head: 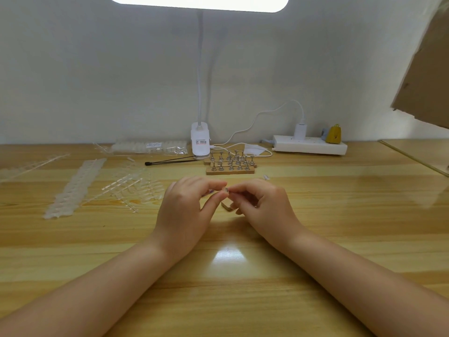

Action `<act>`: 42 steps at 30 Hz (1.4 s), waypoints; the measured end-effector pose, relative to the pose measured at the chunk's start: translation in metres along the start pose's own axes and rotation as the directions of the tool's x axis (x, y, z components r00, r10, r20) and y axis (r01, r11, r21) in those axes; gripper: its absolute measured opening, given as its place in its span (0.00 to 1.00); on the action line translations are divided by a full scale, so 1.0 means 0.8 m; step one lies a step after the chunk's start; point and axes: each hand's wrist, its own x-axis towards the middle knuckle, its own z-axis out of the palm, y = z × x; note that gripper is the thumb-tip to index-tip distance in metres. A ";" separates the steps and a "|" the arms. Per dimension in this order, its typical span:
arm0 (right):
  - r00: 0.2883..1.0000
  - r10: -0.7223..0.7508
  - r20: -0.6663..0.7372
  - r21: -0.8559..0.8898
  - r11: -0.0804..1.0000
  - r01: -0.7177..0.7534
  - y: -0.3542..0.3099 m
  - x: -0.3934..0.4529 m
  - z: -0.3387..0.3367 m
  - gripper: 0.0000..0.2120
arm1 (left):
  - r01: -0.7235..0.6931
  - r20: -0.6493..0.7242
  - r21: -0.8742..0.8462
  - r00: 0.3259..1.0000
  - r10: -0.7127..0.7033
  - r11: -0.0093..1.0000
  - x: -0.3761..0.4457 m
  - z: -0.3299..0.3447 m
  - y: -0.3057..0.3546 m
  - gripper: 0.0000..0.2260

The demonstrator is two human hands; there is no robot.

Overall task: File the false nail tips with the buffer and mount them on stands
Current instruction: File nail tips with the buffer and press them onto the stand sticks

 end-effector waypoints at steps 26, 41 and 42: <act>0.997 -0.066 0.031 -0.054 0.996 0.068 -0.004 0.000 -0.002 0.05 | 0.017 0.026 0.021 1.000 -0.017 1.000 -0.001 0.002 -0.002 0.08; 0.999 0.032 0.005 -0.013 0.999 -0.032 -0.004 -0.001 -0.001 0.03 | 0.081 0.036 0.005 0.996 -0.081 0.997 0.000 0.000 0.006 0.15; 0.998 0.069 -0.007 -0.002 0.998 -0.069 -0.004 0.000 -0.002 0.03 | 0.095 0.030 -0.001 0.995 -0.094 0.996 0.000 0.000 0.005 0.16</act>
